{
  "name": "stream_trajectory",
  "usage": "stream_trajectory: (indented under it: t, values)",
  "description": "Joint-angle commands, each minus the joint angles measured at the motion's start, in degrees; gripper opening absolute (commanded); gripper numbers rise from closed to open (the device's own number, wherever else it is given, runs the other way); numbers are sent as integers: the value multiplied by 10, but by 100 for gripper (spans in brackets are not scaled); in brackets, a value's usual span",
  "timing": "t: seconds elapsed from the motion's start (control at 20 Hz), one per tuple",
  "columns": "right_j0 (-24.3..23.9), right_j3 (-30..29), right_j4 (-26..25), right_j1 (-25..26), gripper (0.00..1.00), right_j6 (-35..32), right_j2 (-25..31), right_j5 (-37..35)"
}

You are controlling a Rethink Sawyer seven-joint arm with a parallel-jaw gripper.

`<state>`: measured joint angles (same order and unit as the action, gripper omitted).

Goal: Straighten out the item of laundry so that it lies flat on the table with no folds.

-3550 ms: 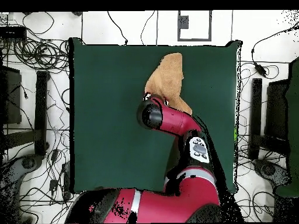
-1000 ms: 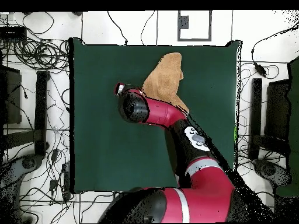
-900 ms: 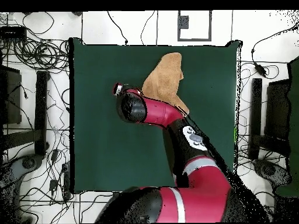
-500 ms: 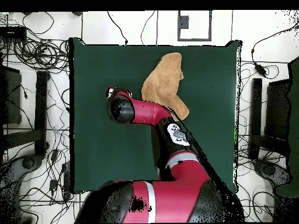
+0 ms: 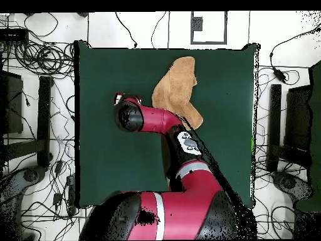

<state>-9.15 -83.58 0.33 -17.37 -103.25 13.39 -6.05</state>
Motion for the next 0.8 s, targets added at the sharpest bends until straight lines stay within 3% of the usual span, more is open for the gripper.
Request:
stream_trajectory:
  t: [0.05,0.5,0.8]
  values:
    - [5,17,9,47,100,-65,4,-40]
    - [-27,-70,-6,-42,100,-56,5,-79]
    - [-58,-69,-27,-34,100,-28,14,-72]
